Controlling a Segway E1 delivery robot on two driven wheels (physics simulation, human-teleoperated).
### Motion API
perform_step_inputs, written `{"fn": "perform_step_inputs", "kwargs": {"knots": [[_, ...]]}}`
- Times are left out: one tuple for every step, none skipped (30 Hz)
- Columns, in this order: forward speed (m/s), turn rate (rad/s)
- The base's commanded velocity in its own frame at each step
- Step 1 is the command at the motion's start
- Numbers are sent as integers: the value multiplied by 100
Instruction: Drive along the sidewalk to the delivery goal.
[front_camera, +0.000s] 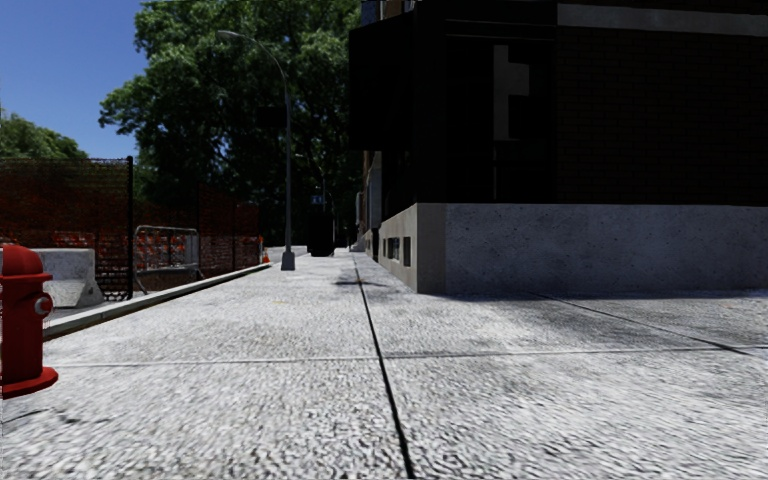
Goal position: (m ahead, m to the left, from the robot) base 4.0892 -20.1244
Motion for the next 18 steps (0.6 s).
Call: {"fn": "perform_step_inputs", "kwargs": {"knots": [[154,-61],[154,-61],[154,-61],[154,-61],[152,-61],[152,-61],[144,-61],[140,-62],[139,-66],[139,-66],[139,-75],[139,-79],[139,-80],[139,-80],[139,-80],[139,-80],[139,-80],[139,-80]]}}
